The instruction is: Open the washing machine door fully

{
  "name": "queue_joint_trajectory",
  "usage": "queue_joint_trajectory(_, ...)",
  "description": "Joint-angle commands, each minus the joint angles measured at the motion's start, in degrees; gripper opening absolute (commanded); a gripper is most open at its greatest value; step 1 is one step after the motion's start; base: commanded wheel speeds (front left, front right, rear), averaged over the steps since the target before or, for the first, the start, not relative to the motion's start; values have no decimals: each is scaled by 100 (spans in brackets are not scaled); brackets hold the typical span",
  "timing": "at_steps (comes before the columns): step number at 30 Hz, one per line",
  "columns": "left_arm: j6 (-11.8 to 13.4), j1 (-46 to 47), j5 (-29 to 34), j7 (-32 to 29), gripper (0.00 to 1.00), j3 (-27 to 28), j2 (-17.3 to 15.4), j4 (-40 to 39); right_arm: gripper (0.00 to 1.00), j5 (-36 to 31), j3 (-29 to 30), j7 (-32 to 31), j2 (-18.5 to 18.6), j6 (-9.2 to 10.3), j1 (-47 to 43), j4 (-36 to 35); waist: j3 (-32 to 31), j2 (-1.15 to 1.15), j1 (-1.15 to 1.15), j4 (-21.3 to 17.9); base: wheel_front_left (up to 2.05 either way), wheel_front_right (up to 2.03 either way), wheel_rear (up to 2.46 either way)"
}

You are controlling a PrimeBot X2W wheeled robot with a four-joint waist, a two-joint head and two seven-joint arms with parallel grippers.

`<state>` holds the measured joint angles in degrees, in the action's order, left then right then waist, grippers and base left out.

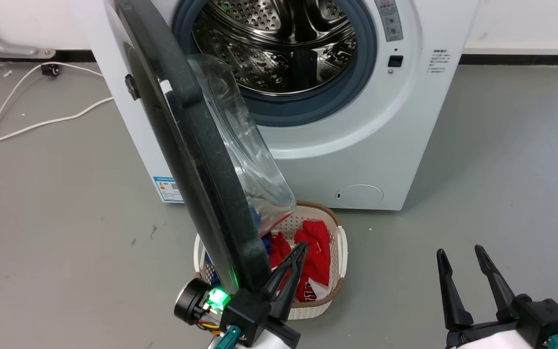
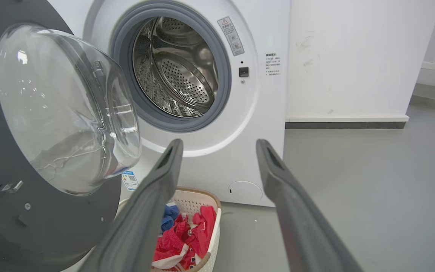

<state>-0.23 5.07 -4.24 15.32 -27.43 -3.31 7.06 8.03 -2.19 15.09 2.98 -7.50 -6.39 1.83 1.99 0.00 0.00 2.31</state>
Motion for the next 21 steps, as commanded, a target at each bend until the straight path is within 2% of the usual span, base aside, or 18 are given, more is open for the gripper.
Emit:
queue_joint_trajectory(1,154,11,12,-31,0,366,-239,65,100,14,0,11,-20,1,-27,9,-13,0,0,55,0,0,0)
queue_joint_trajectory(21,374,-787,27,-37,0,868,-349,-492,100,60,-44,10,-19,1,-164,95,-98,0,0,606,0,0,0)
